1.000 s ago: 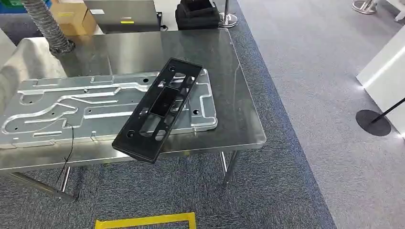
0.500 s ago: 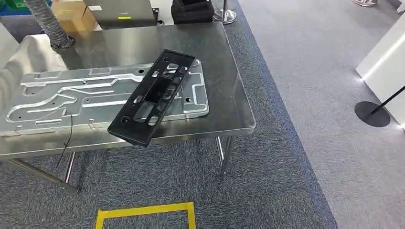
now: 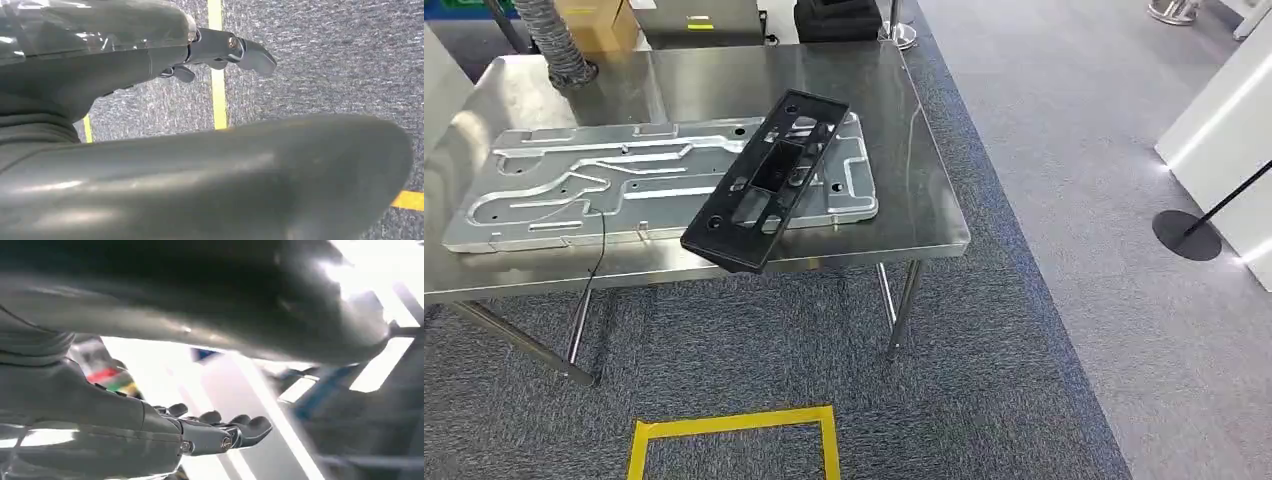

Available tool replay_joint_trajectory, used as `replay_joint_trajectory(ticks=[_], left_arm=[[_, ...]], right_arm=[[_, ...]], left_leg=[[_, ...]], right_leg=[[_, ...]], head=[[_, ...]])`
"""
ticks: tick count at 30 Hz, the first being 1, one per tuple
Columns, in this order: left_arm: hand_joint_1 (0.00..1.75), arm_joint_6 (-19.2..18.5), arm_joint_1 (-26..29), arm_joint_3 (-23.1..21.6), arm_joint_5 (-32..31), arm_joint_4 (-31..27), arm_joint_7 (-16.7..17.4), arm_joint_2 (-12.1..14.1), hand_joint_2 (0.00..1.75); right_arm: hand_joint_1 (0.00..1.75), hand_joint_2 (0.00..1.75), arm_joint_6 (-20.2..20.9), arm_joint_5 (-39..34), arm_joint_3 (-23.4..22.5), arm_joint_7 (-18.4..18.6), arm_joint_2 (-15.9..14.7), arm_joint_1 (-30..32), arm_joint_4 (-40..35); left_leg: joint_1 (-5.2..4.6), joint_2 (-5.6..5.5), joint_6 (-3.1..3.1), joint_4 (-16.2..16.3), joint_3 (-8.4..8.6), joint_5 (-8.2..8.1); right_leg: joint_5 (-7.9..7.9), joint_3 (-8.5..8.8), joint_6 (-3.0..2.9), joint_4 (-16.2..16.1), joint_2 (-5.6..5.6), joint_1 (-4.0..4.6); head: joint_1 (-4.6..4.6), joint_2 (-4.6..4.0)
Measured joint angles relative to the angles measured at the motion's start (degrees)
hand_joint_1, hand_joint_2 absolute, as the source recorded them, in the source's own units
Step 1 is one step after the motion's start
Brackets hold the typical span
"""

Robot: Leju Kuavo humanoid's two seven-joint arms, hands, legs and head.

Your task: Take the parts from the cabinet and place them on the table.

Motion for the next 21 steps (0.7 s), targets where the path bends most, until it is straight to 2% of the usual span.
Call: replay_joint_trajectory(ticks=[1,2,3,5,9,21], left_arm=[[0.00,0.00,-0.03,0.00,0.00,0.00,0.00,-0.04,0.00],[0.00,0.00,-0.03,0.00,-0.02,-0.02,-0.11,-0.41,0.00],[0.00,-0.02,-0.07,0.00,-0.02,-0.02,-0.24,-0.44,0.00],[0.00,0.00,-0.02,-0.02,-0.02,-0.02,-0.63,-0.42,0.00],[0.00,0.04,-0.02,-0.02,-0.02,-0.02,-0.70,-0.42,0.00],[0.00,0.06,0.02,-0.02,-0.02,-0.02,-0.70,-0.37,0.00]], right_arm=[[0.00,0.00,0.00,-2.95,0.00,0.00,0.00,0.26,1.97],[0.00,0.00,-0.02,-6.11,-0.07,0.00,0.02,0.43,4.83],[0.00,0.00,-0.02,-8.94,-0.07,0.00,0.00,0.68,6.95],[0.00,0.00,-0.02,-12.63,-0.04,0.00,-0.02,1.02,11.69],[0.00,0.00,-0.02,-13.82,-0.07,0.00,-0.02,1.56,16.95],[0.00,0.00,-0.02,-13.84,-0.07,-0.02,-0.02,1.67,21.06]], left_leg=[[-0.05,-0.05,-0.01,0.21,-0.02,0.00],[-0.09,-0.03,-0.12,0.37,-0.29,0.02],[-0.33,-0.08,-0.37,0.73,-0.63,0.07],[-0.20,-0.05,-0.27,1.12,-1.18,0.11],[-0.18,-0.11,-0.50,1.13,-1.37,0.24],[-0.19,-0.11,-0.81,1.12,-1.43,0.48]], right_leg=[[1.70,3.45,-0.55,-5.42,0.00,0.30],[0.65,5.21,-1.66,-8.62,-0.14,0.72],[1.09,4.88,-1.70,-9.08,-0.22,0.81],[1.38,4.54,-1.22,-9.26,-0.21,0.83],[1.42,4.26,-1.35,-9.01,-0.20,0.92],[1.47,4.12,-1.56,-8.71,-0.20,0.96]], head=[[0.00,0.00],[0.00,0.00],[0.00,0.00],[-0.02,0.00],[-0.02,0.00],[0.00,0.00]])
